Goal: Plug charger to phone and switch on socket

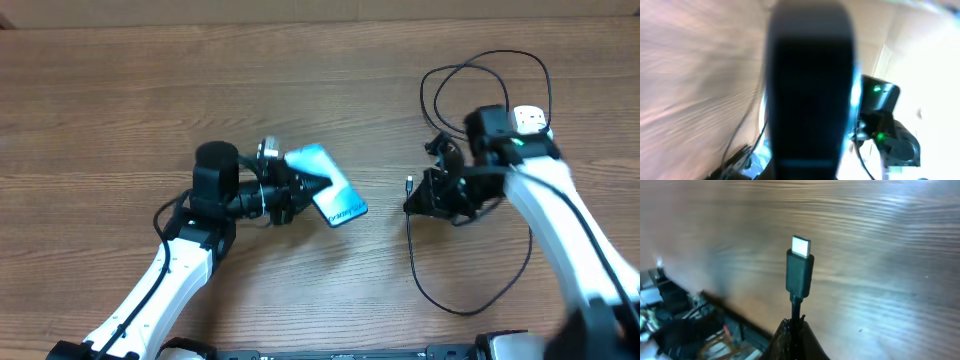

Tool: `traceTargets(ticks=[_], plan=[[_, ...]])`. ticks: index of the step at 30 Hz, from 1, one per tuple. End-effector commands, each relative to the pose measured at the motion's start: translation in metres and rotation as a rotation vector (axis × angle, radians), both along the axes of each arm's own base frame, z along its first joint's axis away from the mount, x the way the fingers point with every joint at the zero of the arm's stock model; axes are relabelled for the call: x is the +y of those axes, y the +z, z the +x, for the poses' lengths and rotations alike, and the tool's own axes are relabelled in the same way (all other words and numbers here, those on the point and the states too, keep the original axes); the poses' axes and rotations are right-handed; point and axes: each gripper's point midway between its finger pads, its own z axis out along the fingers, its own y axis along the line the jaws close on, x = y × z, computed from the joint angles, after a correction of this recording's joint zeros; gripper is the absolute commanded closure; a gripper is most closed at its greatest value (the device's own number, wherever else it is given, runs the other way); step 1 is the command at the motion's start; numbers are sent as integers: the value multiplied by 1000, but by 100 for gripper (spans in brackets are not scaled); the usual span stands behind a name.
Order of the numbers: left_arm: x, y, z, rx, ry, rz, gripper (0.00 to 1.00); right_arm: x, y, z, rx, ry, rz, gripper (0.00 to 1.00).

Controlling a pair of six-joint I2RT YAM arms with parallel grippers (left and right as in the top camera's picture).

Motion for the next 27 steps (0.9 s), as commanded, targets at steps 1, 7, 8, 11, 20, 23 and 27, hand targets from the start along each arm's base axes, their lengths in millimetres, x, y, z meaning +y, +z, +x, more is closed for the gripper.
traceTargets(ticks=[1, 7, 8, 11, 20, 23, 27], plan=[[-5, 30, -8, -165, -137, -82, 94, 7, 43, -15, -172, 76, 62, 96], [-8, 21, -5, -172, -211, -122, 96, 13, 92, -50, -306, 98, 154, 96], [-10, 18, -5, -169, -228, -130, 96, 16, 98, -56, -313, 104, 178, 96], [-12, 15, -5, -172, -276, -159, 96, 26, 106, -69, -314, 144, 233, 96], [-6, 14, -20, -213, -440, -210, 96, 79, 92, -95, -241, 315, 190, 96], [8, 14, -16, -216, -430, -209, 96, 93, 89, -103, -234, 356, 181, 96], [25, 14, -4, -220, -377, -203, 96, 110, 81, -109, -228, 389, 147, 96]])
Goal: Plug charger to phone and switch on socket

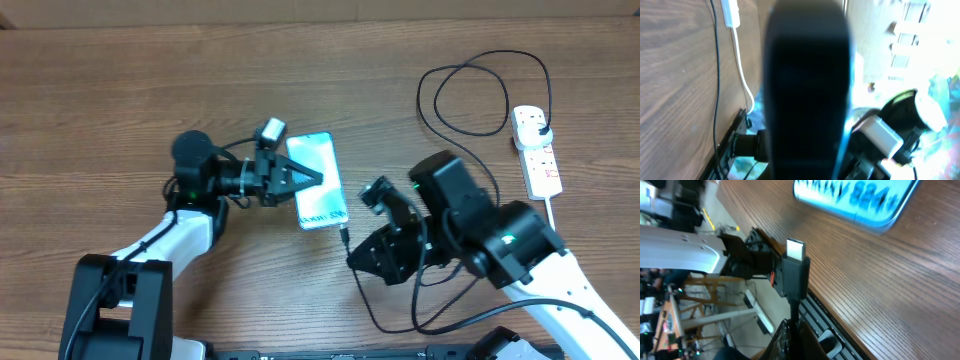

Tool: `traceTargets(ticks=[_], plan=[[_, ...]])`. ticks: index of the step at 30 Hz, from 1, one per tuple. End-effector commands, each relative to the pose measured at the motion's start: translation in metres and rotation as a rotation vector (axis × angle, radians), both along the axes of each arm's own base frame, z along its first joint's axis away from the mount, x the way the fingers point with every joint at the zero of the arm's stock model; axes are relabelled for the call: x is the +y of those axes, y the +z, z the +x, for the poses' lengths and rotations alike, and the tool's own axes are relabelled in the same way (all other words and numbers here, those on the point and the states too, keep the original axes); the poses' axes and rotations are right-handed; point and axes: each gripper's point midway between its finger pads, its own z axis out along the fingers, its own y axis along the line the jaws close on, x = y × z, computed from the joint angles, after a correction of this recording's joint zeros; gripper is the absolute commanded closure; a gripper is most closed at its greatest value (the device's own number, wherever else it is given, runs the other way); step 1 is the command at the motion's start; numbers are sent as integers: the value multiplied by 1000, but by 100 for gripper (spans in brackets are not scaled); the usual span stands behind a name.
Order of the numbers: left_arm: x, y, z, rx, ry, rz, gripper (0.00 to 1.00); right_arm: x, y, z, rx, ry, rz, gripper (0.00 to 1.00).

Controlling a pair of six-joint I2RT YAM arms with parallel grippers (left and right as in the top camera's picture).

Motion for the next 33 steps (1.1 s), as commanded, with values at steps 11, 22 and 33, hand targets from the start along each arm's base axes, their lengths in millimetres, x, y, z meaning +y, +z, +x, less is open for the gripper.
traceTargets(ticks=[11, 22, 33], plan=[[13, 6, 6, -105, 10, -8, 96, 33, -46, -6, 48, -30, -210, 96], [11, 6, 5, -134, 1, -10, 96, 36, -44, 4, 16, -60, -198, 96], [2, 6, -2, -145, -33, -13, 96, 33, -47, 9, 2, -91, -222, 96]])
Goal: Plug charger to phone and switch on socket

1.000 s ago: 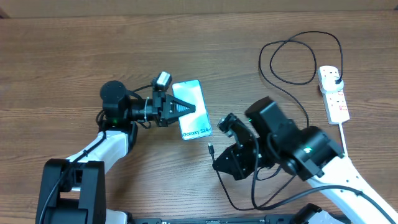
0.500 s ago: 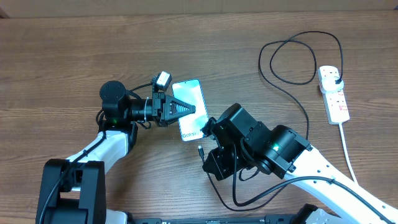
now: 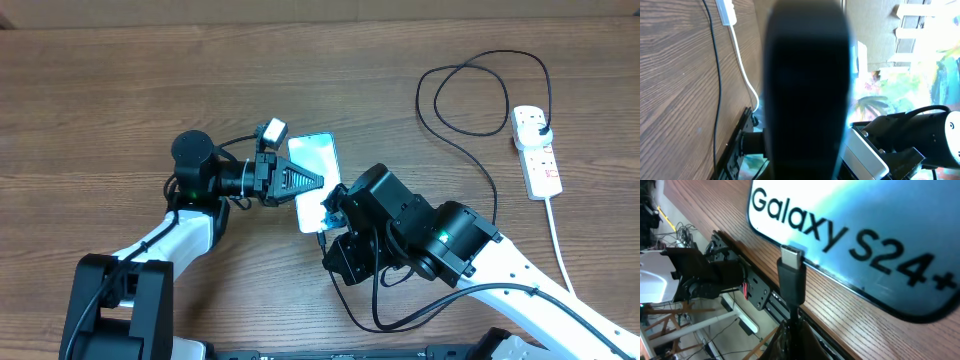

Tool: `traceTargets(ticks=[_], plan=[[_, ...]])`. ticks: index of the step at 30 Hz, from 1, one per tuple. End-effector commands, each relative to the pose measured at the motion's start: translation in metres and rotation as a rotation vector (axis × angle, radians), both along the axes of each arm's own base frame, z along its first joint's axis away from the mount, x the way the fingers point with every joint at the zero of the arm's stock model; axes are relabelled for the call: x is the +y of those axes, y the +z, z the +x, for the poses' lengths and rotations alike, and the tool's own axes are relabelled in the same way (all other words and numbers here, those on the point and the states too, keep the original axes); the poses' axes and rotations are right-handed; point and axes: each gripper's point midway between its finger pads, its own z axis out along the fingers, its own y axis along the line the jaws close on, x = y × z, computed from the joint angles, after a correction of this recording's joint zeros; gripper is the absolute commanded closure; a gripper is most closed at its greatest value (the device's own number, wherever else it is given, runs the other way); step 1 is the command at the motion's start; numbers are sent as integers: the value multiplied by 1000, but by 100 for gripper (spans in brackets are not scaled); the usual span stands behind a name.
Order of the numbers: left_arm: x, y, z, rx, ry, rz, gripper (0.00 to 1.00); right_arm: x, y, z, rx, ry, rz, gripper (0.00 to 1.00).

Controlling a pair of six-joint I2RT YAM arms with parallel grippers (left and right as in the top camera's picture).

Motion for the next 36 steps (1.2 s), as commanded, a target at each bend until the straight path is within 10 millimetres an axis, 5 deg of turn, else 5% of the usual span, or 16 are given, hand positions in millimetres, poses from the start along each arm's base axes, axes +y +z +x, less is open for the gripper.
traceTargets(ticks=[1, 36], plan=[[-1, 6, 0, -60, -15, -7, 96, -8, -4, 5, -18, -44, -47, 96], [-1, 6, 0, -164, -18, -15, 96, -7, -10, -3, -59, -5, -100, 96]])
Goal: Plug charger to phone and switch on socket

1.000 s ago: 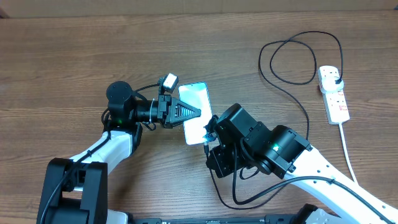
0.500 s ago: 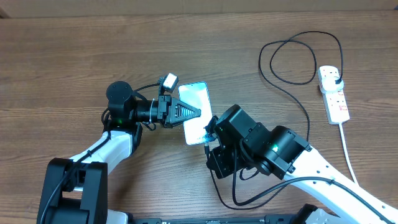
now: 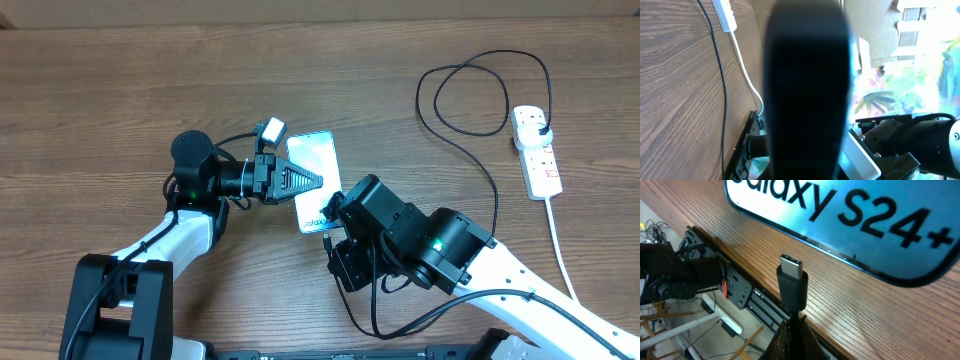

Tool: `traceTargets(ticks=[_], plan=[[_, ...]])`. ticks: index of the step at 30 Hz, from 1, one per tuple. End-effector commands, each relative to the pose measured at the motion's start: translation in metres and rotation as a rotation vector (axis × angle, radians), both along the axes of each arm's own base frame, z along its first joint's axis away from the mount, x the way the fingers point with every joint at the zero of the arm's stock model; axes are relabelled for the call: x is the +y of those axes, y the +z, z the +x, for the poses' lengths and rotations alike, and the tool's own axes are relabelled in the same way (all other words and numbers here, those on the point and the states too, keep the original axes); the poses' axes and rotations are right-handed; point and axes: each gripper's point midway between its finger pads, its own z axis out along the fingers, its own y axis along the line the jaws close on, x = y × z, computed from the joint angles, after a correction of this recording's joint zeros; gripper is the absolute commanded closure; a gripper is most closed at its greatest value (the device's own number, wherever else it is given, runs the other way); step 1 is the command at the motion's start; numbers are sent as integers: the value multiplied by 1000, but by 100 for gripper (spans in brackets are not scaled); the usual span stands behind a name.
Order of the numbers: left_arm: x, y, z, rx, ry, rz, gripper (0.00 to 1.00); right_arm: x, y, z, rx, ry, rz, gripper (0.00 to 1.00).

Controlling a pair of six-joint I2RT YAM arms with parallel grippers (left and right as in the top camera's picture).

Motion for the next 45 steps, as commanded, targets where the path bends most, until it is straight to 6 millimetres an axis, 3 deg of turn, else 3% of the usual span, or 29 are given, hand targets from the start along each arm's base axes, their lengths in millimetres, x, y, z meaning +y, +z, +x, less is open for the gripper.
traceTargets(ticks=[1, 11, 19, 24, 29, 40, 45], plan=[[-1, 6, 0, -94, -18, -10, 96, 0, 0, 2, -19, 4, -7, 96], [9, 6, 7, -224, 15, -16, 96, -6, -18, 13, -35, -25, -98, 96], [64, 5, 41, -260, 205, 7, 96, -19, -24, 37, -155, -86, -180, 96], [84, 5, 44, -253, 236, 10, 96, -13, -48, 45, -174, -102, -171, 96], [79, 5, 40, -252, 210, 7, 96, -7, -63, 37, -109, -74, -172, 96], [54, 0, 39, -239, 195, 11, 96, 24, -54, -11, -65, 93, -122, 96], [45, -4, 33, -240, 161, 11, 96, 28, -45, -10, -89, 99, -119, 96]])
